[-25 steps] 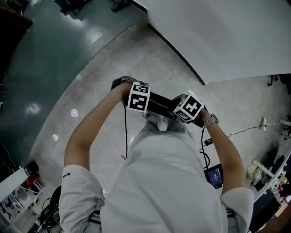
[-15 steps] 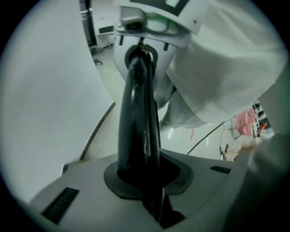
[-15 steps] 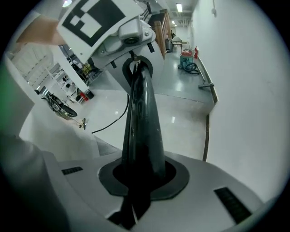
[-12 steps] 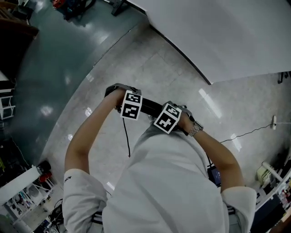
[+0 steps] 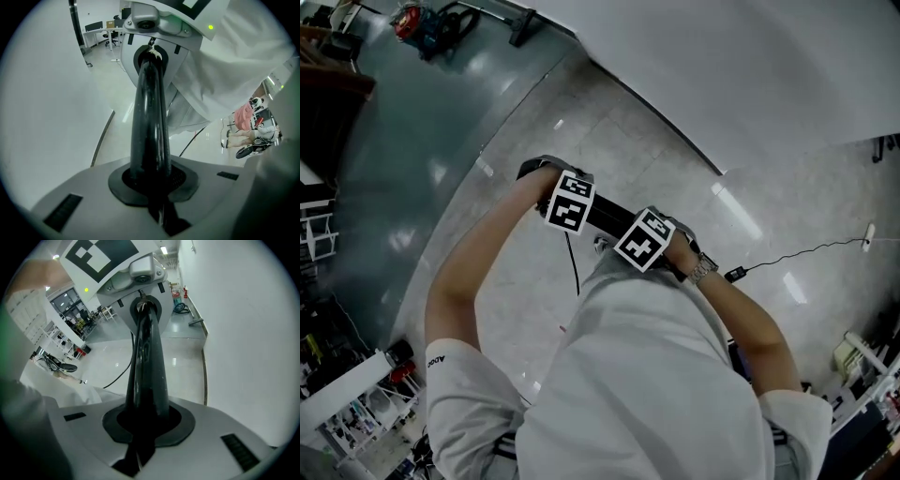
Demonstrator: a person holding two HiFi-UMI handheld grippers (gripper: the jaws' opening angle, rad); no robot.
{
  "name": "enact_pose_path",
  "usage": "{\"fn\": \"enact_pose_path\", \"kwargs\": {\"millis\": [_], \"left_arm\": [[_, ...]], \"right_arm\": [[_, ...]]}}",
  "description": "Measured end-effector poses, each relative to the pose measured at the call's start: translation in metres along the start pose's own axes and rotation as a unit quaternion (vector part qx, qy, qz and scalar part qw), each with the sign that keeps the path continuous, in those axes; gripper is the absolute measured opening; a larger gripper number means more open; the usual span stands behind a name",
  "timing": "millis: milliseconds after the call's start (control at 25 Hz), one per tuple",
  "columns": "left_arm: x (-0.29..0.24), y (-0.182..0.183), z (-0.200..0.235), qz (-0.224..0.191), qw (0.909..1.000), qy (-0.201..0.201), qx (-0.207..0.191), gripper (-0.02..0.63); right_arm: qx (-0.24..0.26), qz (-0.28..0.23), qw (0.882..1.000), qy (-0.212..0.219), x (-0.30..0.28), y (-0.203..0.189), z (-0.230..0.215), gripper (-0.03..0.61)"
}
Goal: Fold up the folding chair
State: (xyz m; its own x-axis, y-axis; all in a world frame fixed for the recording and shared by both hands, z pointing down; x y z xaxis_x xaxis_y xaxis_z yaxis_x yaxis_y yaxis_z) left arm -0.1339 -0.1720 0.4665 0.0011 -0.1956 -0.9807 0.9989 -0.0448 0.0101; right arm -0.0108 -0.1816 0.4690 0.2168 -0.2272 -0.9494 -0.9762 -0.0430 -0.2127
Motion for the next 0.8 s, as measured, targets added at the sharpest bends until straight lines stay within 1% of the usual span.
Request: {"fn": "enact_pose_path", "kwargs": {"millis": [160,360,600,800], "left_arm": [[0.013,0.014,0.040,-0.006,0.9998,0.016,-0.009,0.049],[0.032,0.039,0.084,0.000,0.9989,0.026,-0.039,0.049],[0.042,0.052,0.143,-0.020,0.9972,0.041,-0.059,0.051],[0.053,0.073,0.191,-0.036,0.9947,0.045,-0.085,0.051]], "right_arm": [[-0.017,-0.001,1.000,-0.020,0.017,-0.011,-0.035,0.048],[-0.045,-0.006,0.998,-0.047,0.041,-0.028,-0.070,0.049],[-0.049,0.010,0.995,-0.090,0.061,-0.035,-0.122,0.049],[-0.069,0.025,0.992,-0.106,0.080,-0.050,-0.163,0.048]]}}
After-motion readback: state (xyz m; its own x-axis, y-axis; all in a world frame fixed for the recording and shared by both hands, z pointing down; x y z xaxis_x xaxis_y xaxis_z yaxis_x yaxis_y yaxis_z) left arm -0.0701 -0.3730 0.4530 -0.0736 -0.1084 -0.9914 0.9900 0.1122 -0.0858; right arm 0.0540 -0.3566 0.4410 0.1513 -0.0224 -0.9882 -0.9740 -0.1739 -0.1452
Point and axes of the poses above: the fingertips, and each gripper's own axes: x backward along the fingers, z to its left, y out of its top, the point moved 9 cm from there along x, backward along the fingers, and after that the axes turned 6 degrees about z, right-handed, at the moved point
